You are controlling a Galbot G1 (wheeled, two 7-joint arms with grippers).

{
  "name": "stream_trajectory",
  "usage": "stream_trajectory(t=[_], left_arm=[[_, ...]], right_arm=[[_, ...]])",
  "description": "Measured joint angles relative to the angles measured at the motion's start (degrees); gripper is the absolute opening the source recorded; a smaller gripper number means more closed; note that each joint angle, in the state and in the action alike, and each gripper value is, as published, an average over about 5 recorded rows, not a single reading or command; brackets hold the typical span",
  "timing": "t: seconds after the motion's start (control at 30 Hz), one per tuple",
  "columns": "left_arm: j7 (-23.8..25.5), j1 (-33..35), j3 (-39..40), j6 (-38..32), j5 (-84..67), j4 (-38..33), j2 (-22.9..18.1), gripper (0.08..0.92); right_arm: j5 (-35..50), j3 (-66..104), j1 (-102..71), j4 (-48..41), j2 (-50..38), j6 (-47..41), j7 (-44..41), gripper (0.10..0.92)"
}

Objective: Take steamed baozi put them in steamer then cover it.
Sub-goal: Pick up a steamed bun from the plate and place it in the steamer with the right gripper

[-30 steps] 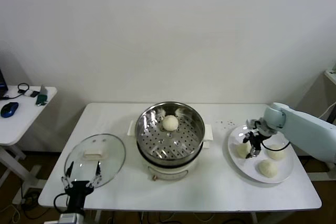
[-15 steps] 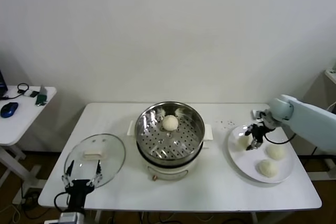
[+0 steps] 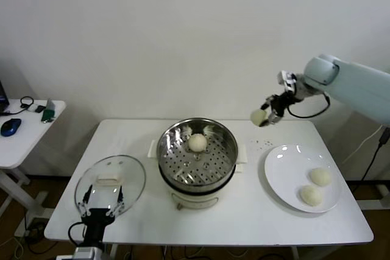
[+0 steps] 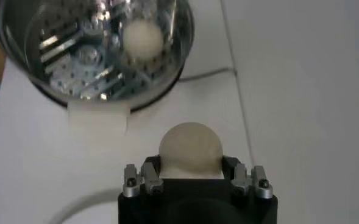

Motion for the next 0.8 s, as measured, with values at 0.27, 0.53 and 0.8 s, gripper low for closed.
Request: stream_trajectory(t=[0.27, 0.53, 0.8], left_arm=[[0.1, -0.1, 0.8, 0.1, 0.3, -0.3, 0.4, 0.823], [0.4, 0.4, 1.0, -0.6, -0.1, -0.3, 1.4, 0.823], [0.4, 0.0, 1.0, -0.8, -0.7, -0.3, 2.4, 0.823]], right_arm=[[8.8, -3.3, 4.4, 3.3, 7.8, -2.2, 3.2, 0.653], [13.7, -6.7, 5.1, 4.0, 17.3, -3.4, 5.6, 0.653], [15.6, -9.9, 3.1, 4.4, 24.3, -4.2, 7.5, 0.661]])
